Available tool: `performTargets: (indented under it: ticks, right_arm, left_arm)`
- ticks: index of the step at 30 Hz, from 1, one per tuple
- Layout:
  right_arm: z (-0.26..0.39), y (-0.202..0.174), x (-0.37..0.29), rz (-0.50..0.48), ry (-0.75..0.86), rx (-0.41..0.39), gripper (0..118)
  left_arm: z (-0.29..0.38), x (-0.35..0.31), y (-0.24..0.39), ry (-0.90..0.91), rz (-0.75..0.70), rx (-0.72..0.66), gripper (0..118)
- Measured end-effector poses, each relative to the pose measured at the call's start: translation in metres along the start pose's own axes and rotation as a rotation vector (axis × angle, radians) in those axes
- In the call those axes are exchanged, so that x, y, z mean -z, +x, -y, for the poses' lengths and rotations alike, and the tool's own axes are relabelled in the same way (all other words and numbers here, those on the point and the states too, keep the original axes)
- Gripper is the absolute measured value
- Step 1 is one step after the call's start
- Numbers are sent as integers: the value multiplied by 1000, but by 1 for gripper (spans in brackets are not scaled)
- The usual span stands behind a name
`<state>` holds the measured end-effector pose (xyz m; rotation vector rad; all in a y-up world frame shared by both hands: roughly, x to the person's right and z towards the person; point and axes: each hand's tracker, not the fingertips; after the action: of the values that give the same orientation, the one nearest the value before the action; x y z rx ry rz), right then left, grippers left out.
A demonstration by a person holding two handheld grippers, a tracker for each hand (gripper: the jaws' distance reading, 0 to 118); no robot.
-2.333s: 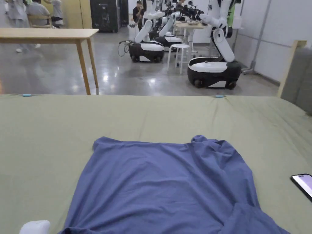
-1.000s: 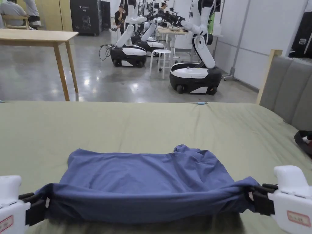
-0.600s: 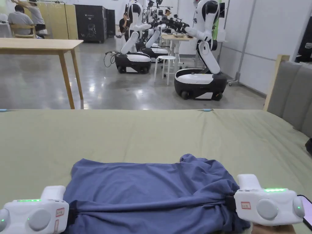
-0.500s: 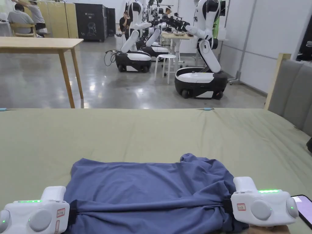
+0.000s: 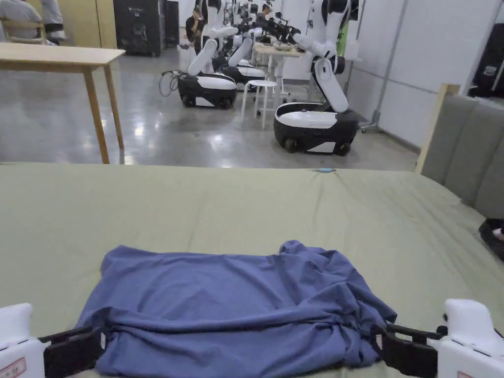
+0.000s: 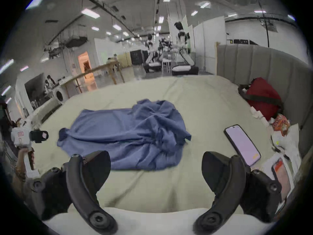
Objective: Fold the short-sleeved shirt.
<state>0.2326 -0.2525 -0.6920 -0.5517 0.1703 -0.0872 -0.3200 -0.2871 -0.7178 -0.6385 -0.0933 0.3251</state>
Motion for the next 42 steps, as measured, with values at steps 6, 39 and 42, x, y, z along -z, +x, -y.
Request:
performTargets:
  ticks: [6,39,42]
  right_arm:
    - [44,-26,-77,-26,70,32,54]
    - [62,-39,-92,-71,-2,42,0]
    - [62,-39,-85,-72,-16,46,0]
  left_arm:
    - [62,-84,12,42,24,34,12]
    - [0,94,17,-217,-198,201,66]
    - [-4,89,15,-115,-287,314,24]
